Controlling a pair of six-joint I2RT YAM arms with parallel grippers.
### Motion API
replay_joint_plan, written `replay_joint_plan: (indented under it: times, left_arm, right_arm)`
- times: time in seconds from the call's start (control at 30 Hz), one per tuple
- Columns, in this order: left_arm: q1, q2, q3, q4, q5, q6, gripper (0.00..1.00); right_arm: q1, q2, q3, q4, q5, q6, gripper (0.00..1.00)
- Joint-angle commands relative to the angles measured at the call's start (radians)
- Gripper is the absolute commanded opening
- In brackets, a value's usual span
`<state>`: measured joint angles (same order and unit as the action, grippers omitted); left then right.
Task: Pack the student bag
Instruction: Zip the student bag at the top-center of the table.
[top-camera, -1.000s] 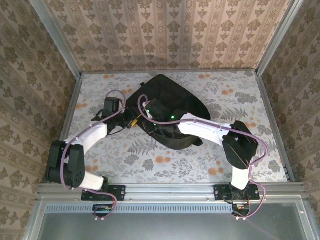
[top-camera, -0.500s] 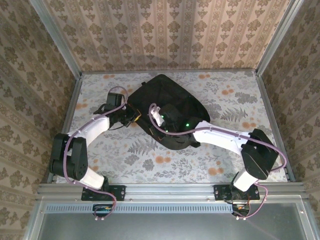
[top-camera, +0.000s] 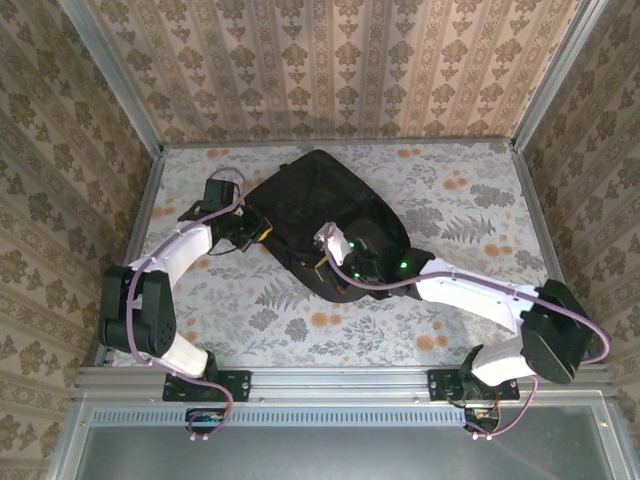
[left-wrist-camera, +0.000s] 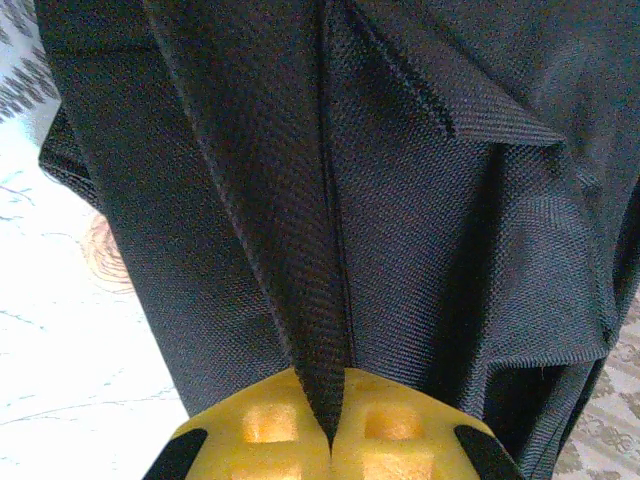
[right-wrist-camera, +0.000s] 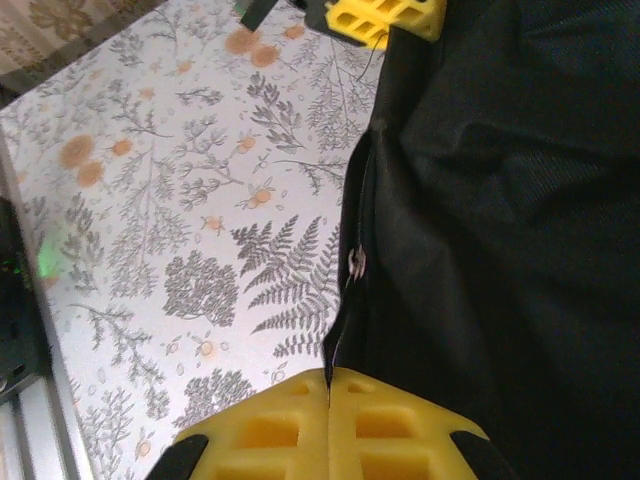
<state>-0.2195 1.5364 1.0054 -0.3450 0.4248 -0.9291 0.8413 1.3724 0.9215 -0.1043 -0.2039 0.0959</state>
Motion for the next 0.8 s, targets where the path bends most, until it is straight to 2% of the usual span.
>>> replay_joint_plan:
  times: [0.0, 0.1, 0.17, 0.2, 0.23, 0.3, 0.33, 0.4, 0.43, 0.53, 0.6, 0.7, 0.77]
  left_arm:
    - [0.037, 0.024, 0.064, -0.018, -0.121, 0.050, 0.00]
    - [0.018, 0.034, 0.070, -0.007, -0.089, 0.058, 0.00]
    - [0.000, 0.027, 0.077, -0.035, -0.090, 0.081, 0.01]
    - [-0.007, 0.022, 0.074, -0.047, -0.092, 0.084, 0.03]
    - [-0.011, 0.011, 0.067, -0.055, -0.086, 0.086, 0.07]
    - [-0.011, -0.015, 0.056, -0.088, -0.082, 0.096, 0.21]
    - [-0.012, -0.032, 0.045, -0.104, -0.081, 0.099, 0.31]
    - [-0.012, -0.069, 0.015, -0.106, -0.058, 0.094, 0.46]
    - [-0.012, -0.086, -0.003, -0.095, -0.037, 0.085, 0.52]
    - [-0.033, -0.117, -0.038, -0.046, 0.015, 0.053, 0.63]
    - [-0.057, -0.115, -0.045, -0.010, 0.035, 0.040, 0.66]
    - [-0.094, -0.077, -0.028, -0.001, 0.023, 0.041, 0.66]
    - [-0.102, -0.048, -0.030, 0.009, 0.019, 0.035, 0.64]
  right_arm:
    - [0.001, -0.087, -0.027, 0.033, -0.041, -0.014, 0.00]
    - [-0.001, -0.070, -0.016, 0.040, -0.011, -0.003, 0.00]
    - [-0.001, -0.041, 0.023, 0.006, 0.082, 0.046, 0.00]
    - [-0.006, -0.032, 0.042, -0.017, 0.109, 0.070, 0.13]
    - [-0.015, -0.021, 0.062, -0.043, 0.117, 0.098, 0.24]
    - [-0.032, -0.010, 0.087, -0.100, 0.153, 0.127, 0.25]
    - [-0.037, -0.004, 0.099, -0.144, 0.218, 0.140, 0.26]
    - [-0.080, 0.004, 0.119, -0.221, 0.301, 0.207, 0.34]
    - [-0.126, 0.008, 0.131, -0.260, 0.302, 0.288, 0.40]
    - [-0.291, 0.046, 0.154, -0.306, 0.150, 0.487, 0.42]
    - [-0.325, 0.079, 0.171, -0.306, 0.125, 0.556, 0.43]
    - [-0.329, 0.190, 0.297, -0.480, 0.224, 0.665, 0.44]
    - [-0.337, 0.261, 0.367, -0.568, 0.230, 0.696, 0.42]
